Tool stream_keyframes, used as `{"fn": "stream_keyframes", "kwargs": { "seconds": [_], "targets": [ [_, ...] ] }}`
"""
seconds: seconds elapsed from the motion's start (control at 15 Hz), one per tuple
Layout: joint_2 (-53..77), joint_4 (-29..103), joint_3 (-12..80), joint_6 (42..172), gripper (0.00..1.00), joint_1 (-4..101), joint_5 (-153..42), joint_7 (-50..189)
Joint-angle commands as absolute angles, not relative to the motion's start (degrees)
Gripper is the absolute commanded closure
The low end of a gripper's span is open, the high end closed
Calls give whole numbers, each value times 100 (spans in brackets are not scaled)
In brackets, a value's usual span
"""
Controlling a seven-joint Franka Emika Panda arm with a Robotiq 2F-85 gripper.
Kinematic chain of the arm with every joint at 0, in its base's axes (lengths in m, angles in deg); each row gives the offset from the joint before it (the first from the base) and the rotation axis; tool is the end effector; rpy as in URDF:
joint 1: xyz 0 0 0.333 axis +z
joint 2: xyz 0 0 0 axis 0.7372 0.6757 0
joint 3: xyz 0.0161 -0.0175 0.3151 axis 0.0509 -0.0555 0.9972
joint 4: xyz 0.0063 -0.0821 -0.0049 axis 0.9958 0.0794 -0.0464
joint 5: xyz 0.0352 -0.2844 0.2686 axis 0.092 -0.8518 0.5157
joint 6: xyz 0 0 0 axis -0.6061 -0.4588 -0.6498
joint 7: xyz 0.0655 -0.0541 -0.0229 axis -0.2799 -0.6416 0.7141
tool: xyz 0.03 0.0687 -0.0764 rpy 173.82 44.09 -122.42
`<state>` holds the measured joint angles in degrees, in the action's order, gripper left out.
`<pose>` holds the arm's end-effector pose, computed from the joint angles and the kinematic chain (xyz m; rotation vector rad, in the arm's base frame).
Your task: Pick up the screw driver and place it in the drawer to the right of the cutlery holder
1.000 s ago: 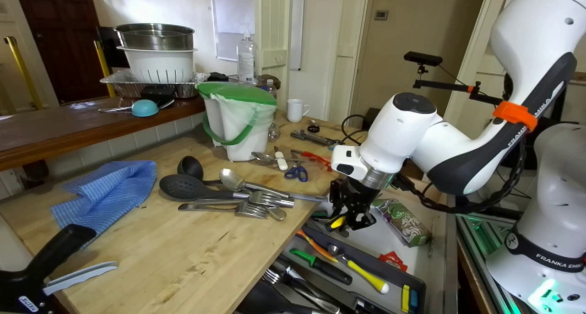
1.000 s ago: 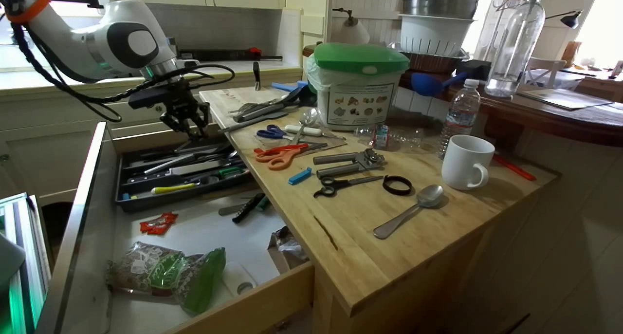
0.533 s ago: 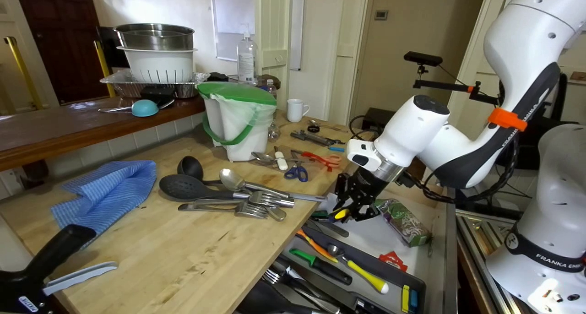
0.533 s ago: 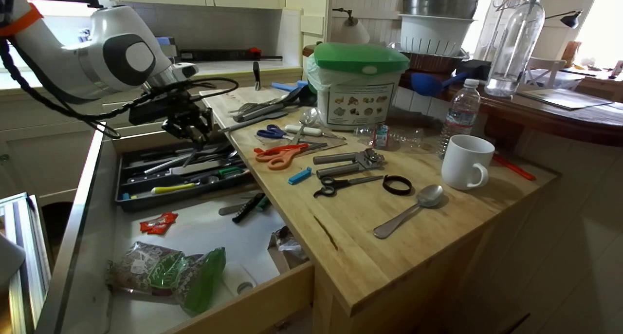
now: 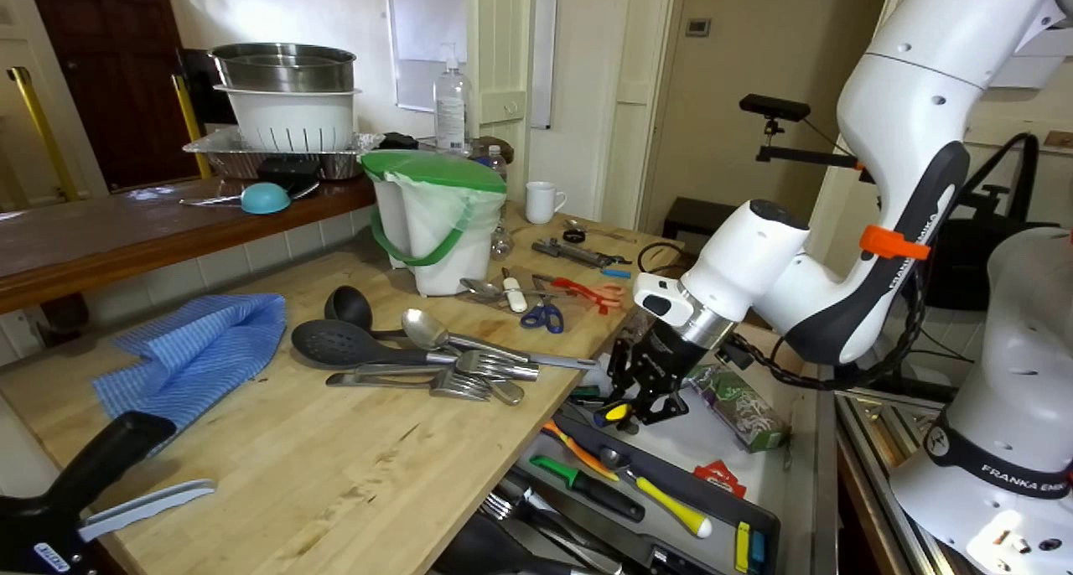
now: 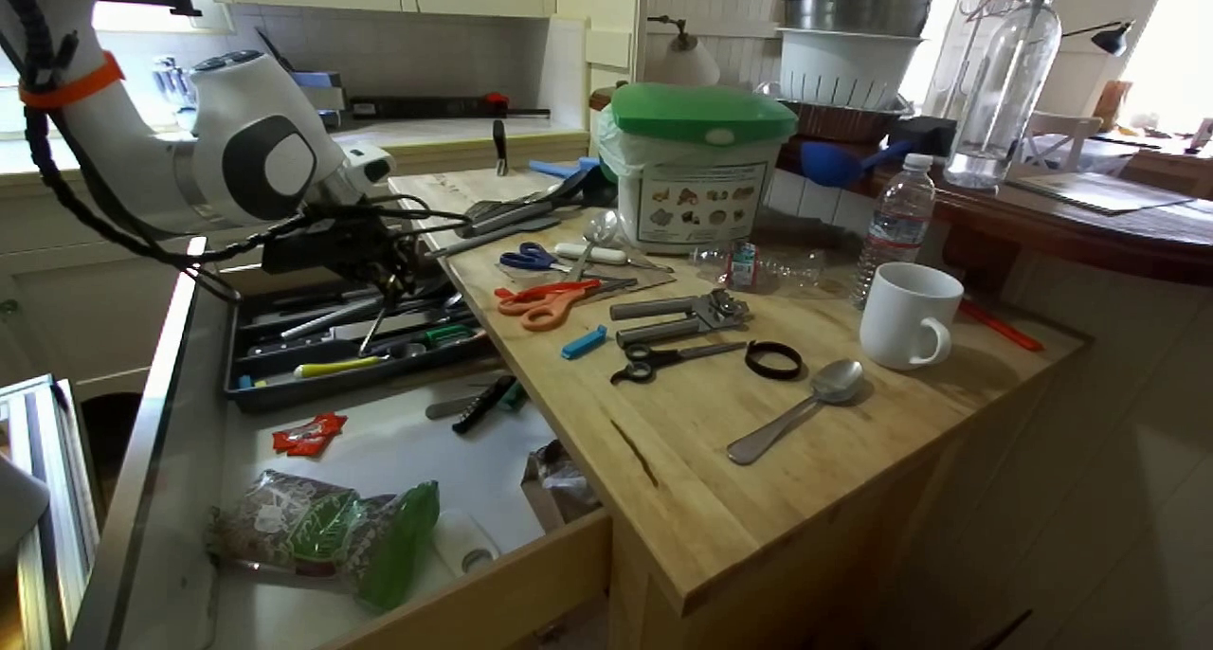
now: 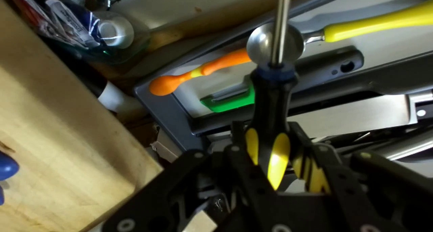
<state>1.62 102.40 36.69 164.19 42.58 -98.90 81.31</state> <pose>0.4022 0.0341 0.2292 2.7249 1.2206 0.6584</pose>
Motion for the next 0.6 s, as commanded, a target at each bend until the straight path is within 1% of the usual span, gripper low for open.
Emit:
{"fn": "stream_keyframes", "kwargs": {
  "seconds": [0.0, 0.33, 0.53],
  "targets": [
    [171, 10238, 3710, 16309, 91, 4251, -9988, 8098],
    [668, 10252, 3842, 16593, 91, 4033, -10618, 7929],
    [748, 10259, 3747, 16414, 91, 3993, -10964, 7609]
  ]
}}
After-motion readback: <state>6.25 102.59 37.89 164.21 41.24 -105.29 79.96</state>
